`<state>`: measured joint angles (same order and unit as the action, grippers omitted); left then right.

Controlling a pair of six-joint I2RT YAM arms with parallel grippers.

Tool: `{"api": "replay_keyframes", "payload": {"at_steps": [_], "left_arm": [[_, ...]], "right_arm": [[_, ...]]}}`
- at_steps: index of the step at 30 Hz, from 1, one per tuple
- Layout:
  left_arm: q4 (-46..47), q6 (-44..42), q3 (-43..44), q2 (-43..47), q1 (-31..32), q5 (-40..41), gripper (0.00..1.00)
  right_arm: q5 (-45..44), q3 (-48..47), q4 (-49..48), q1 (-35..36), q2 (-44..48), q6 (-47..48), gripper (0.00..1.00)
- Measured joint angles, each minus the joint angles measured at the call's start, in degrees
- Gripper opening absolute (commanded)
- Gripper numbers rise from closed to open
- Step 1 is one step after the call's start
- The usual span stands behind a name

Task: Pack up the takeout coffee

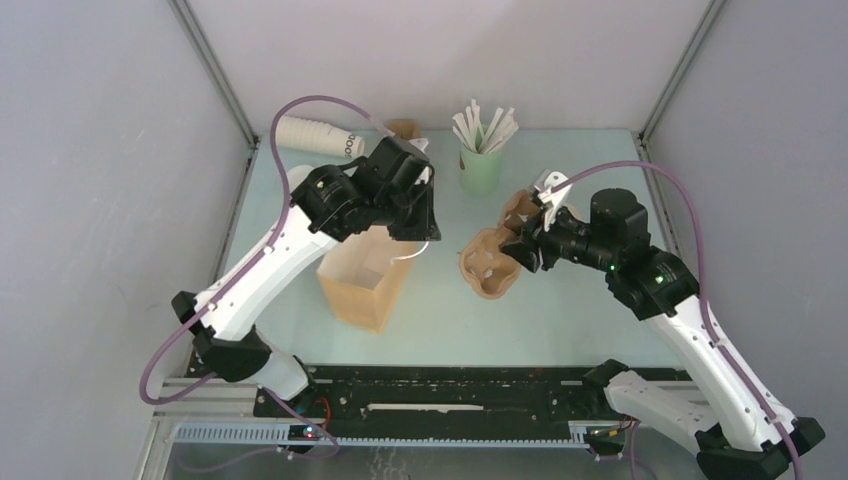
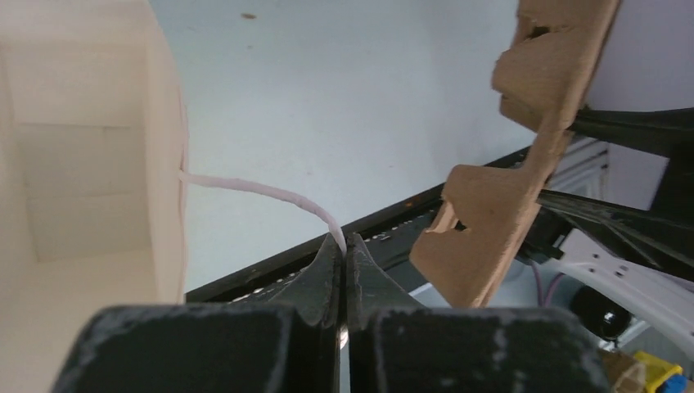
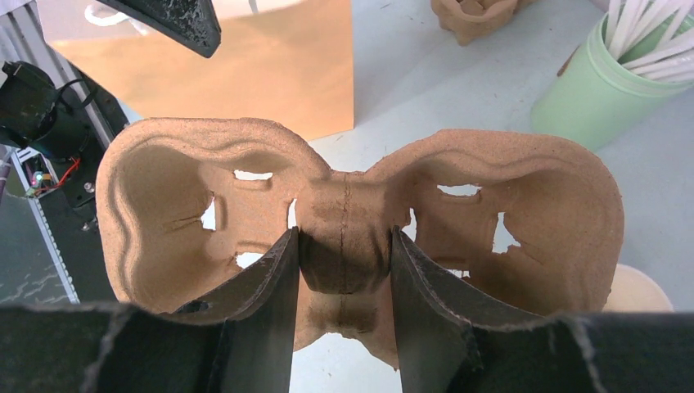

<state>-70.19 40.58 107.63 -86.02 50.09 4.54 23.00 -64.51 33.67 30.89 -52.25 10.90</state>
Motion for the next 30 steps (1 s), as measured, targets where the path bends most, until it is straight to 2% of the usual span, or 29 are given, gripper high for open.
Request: {"api": "replay_keyframes", "payload": {"at_steps": [2,3,7,9,11,14,18,21,24,27,30], "left_arm": [[0.39,-0.02,2.43,-1.53,0.00,-2.08,0.03],[0.52,-0.02,3.10,-1.86,0.00,-2.69,0.11],[0.50,-0.81,8.90,-3.96,0.00,-5.95,0.64],[0.13,-1.53,10.49,-4.13,0.00,-6.03,0.79],[-1.29,-3.23,12.83,-4.11,-0.20,-4.72,0.87],[-4.24,-5.66,17.42,-3.56,-1.75,-1.18,0.91],[-7.37,-9.86,17.79,1.90,-8.83,4.55,1.00],[-7.87,-13.86,14.91,7.21,-12.50,8.44,1.00],[-7.72,-18.01,8.72,10.97,-13.20,7.30,1.00],[-5.40,-19.96,0.96,12.15,-13.90,4.04,0.96],[-3.61,-20.31,-2.05,9.05,-14.08,3.21,0.86]], "right_arm": [[0.33,0.00,0.79,-0.94,0.98,-0.35,0.30],[0.46,0.00,1.11,-1.16,1.38,-0.48,0.30],[1.09,0.00,1.90,-1.57,2.82,-1.11,0.30],[1.25,0.00,1.92,-1.62,3.50,-1.33,0.30],[1.36,0.00,1.92,-1.68,4.02,-1.51,0.30],[1.38,0.00,1.90,-1.97,4.59,-1.95,0.29],[1.53,0.00,1.95,-2.25,4.61,-2.25,0.29],[1.55,-0.04,2.03,-2.32,4.50,-2.29,0.29],[1.88,-0.37,2.45,-2.38,4.48,-2.29,0.29],[2.64,-1.57,2.91,-2.38,4.42,-2.29,0.28],[3.19,-2.73,3.02,-2.40,4.57,-2.36,0.28]]}}
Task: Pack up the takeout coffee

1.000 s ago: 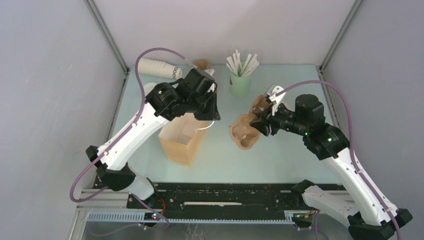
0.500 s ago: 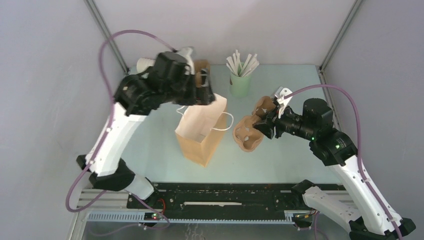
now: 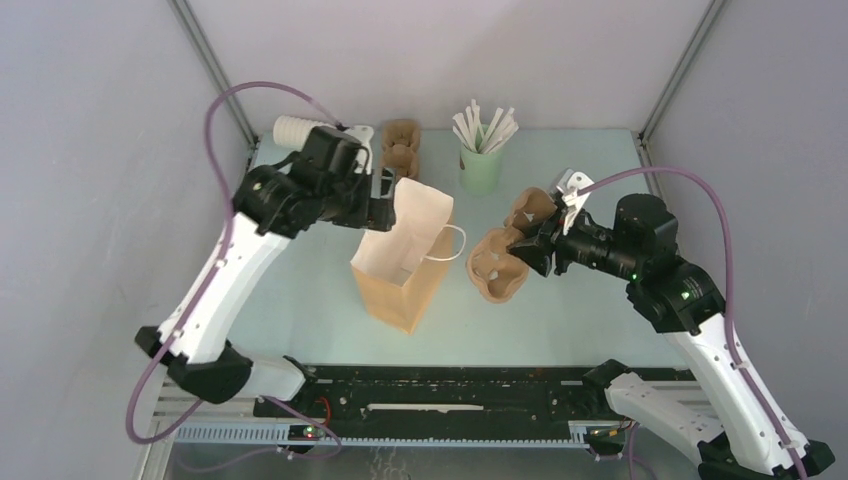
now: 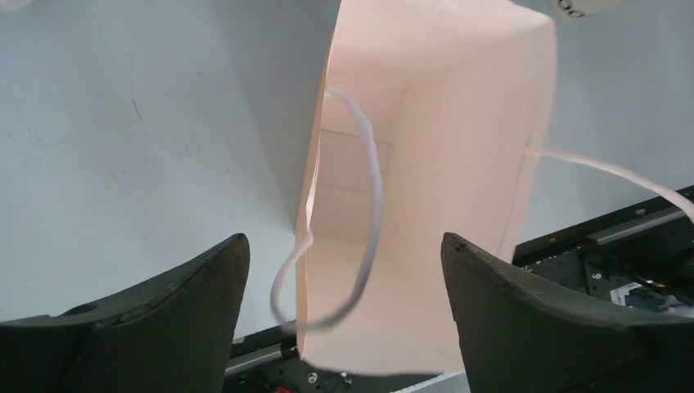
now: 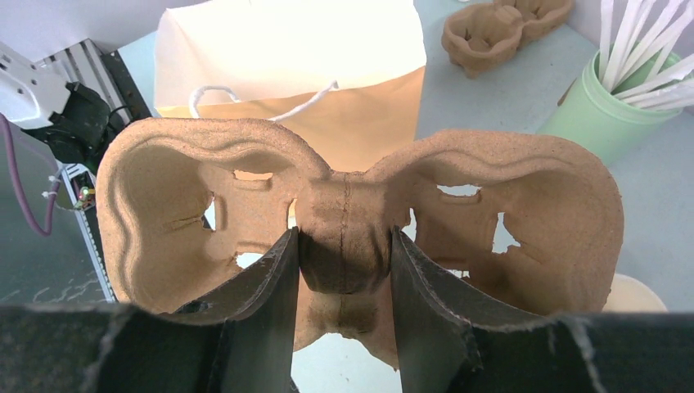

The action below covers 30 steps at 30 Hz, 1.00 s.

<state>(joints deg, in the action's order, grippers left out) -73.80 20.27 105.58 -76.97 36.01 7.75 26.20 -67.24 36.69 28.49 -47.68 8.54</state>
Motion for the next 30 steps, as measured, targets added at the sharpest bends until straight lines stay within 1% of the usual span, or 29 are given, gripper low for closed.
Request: {"api": "replay_keyframes", "payload": {"at_steps": [1,3,4,5,7,9,11,14,18,21,26,30], "left_arm": [[0.66,-0.28,-0.66,-1.09,-0.04,0.00,0.78],[2.56,-1.09,-2.97,-2.73,-0.09,0.09,0.52],[2.86,-1.18,-3.58,-3.23,-0.09,0.26,0.36],[2.78,-1.81,-3.67,-3.91,-0.09,0.90,0.24],[3.02,-2.25,-3.19,-4.90,-0.11,2.16,0.09],[3.13,-2.64,-1.44,-5.70,-0.20,2.60,0.03],[4.09,-2.16,-0.28,-5.57,-0.20,1.64,0.00],[7.50,-0.68,-0.37,-3.93,0.11,-3.93,0.00],[13.14,2.21,-3.87,-0.66,2.93,-10.82,0.00],[17.57,4.17,-8.22,1.18,4.57,-14.97,0.00],[22.36,6.03,-13.11,1.09,4.87,-20.20,0.00],[24.50,6.23,-13.77,1.01,4.98,-24.20,0.00]], "right_arm": [[0.17,-0.44,0.07,-0.02,0.13,-0.11,0.28],[0.76,-0.98,0.11,-0.02,0.35,-0.35,0.27],[1.27,-1.22,0.20,-0.02,0.46,-0.50,0.26],[1.79,-1.57,0.28,-0.02,0.50,-0.57,0.26],[3.65,-2.47,0.37,-0.02,0.46,-1.01,0.26],[6.10,-3.96,0.33,-0.02,0.11,-1.42,0.26],[8.79,-5.73,-0.13,-0.02,-0.37,-2.29,0.25],[13.35,-8.07,-3.63,0.00,-1.42,-6.38,0.22],[19.91,-8.72,-10.27,0.00,-3.50,-13.68,0.22],[25.05,-8.72,-13.55,0.02,-6.14,-16.70,0.23],[33.44,-4.70,-16.85,-0.22,-10.43,-17.16,0.25],[39.32,-0.83,-15.78,-0.92,-12.66,-13.35,0.25]]}}
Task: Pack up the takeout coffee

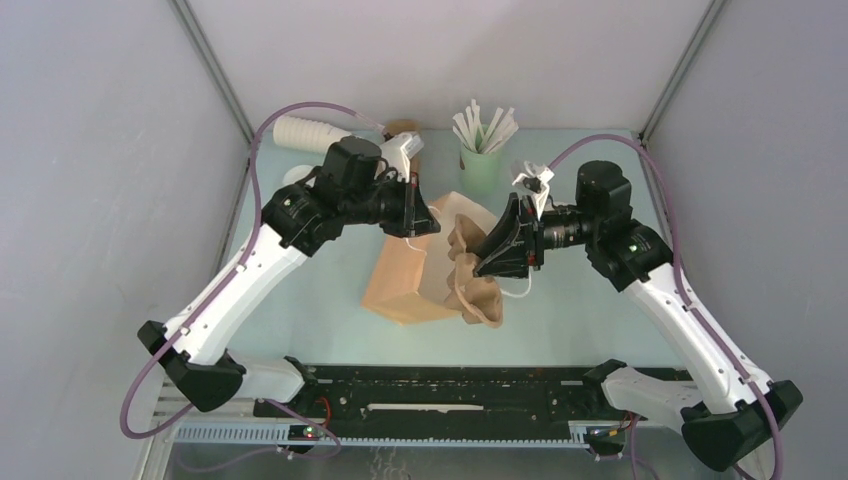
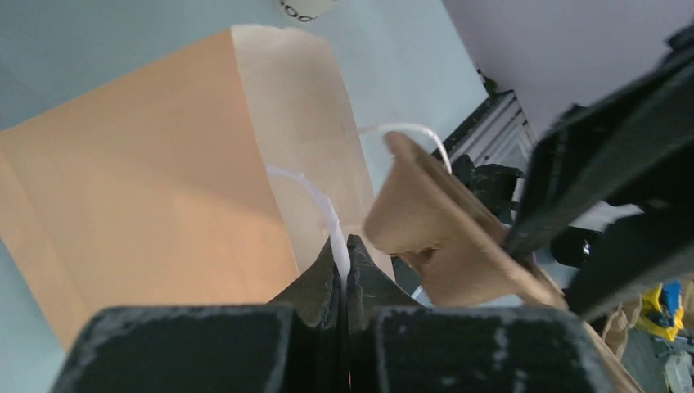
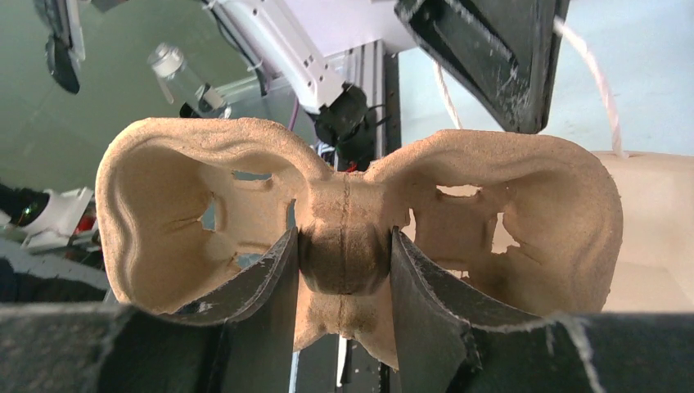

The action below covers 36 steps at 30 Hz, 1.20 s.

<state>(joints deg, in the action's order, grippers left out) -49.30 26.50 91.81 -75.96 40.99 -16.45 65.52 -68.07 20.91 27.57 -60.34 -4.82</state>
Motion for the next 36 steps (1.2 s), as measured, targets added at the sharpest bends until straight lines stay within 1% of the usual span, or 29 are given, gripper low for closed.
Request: {"api": "replay_keyframes", "payload": {"at_steps": [4,8,11,13,15,18,24,26,30,36], "left_arm": [[1.79,-0.11,-0.33,0.61,0.13,-3.04,0.00],[2.56,-0.11,-1.81,1.73,0.17,-5.25,0.00],[2.64,-0.11,-2.40,1.79,0.42,-6.21,0.00],[2.67,-0.11,-2.58,1.79,0.50,-6.51,0.00],[2.93,-0.09,-2.58,1.79,0.52,-6.73,0.00],[3.37,-0.09,-2.58,1.77,0.52,-6.91,0.00],[3.91,-0.07,-2.58,1.38,1.03,-7.48,0.00],[4.02,-0.07,-2.58,1.16,1.11,-7.67,0.00],[4.15,-0.07,-2.58,0.96,1.11,-7.76,0.00],[4.20,-0.04,-2.58,0.90,1.11,-7.78,0.00]], "right_arm": [[4.52,2.14,1.01,-1.49,-0.74,4.50,0.26],[7.28,4.42,0.61,-2.56,-1.33,6.97,0.25],[8.02,4.72,0.63,-2.58,-3.17,8.33,0.25],[7.15,4.74,1.05,-2.27,-4.35,9.66,0.22],[4.85,4.81,1.25,-1.62,-5.11,10.99,0.21],[-1.42,4.83,1.40,-0.11,-5.99,12.87,0.22],[-16.22,5.90,1.01,3.17,-6.32,15.30,0.23],[-21.90,6.03,1.01,5.97,-6.23,17.35,0.23],[-28.48,7.34,0.98,8.81,-5.33,20.00,0.23],[-36.89,8.07,1.40,10.64,-3.93,24.57,0.23]]}}
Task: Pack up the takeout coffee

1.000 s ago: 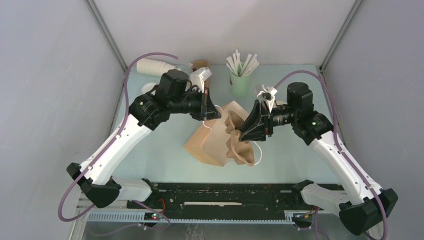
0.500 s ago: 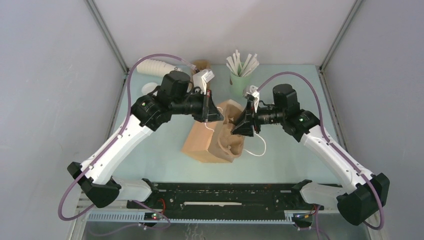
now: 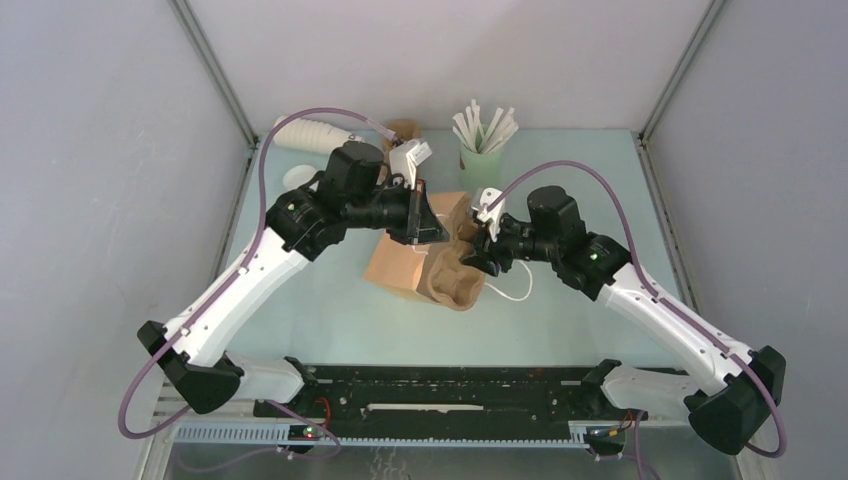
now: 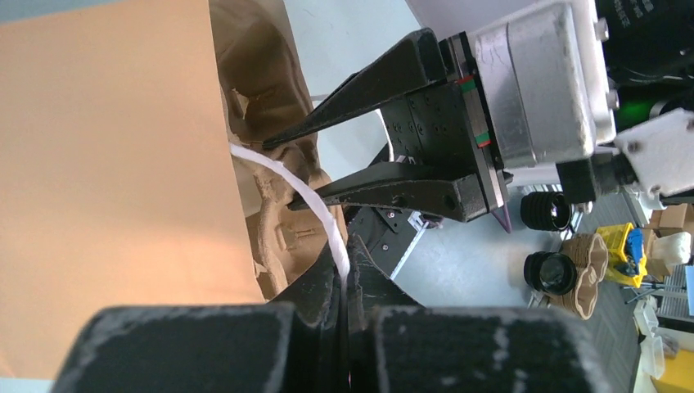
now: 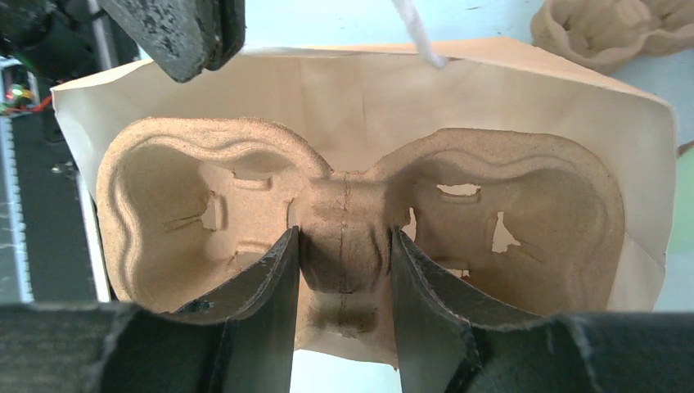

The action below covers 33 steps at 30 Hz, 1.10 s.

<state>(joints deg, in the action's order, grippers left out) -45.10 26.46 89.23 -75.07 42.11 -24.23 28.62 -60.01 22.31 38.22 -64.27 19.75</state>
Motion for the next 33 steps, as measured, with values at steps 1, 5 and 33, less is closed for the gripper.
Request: {"api": "replay_keyframes", "payload": {"at_steps": [1,5,33], "left_arm": [[0.00,0.00,0.00,-0.04,0.00,0.00,0.00],[0.02,0.02,0.00,-0.44,0.00,-0.07,0.00],[7.34,5.42,-1.27,-1.68,1.29,-3.56,0.00]], "right_arm": [[-1.11,0.00,-0.02,0.37,0.09,0.76,0.22],[-4.70,0.04,-0.02,2.89,0.13,3.19,0.23],[-8.44,2.34,-4.17,3.17,0.28,3.96,0.23]]}}
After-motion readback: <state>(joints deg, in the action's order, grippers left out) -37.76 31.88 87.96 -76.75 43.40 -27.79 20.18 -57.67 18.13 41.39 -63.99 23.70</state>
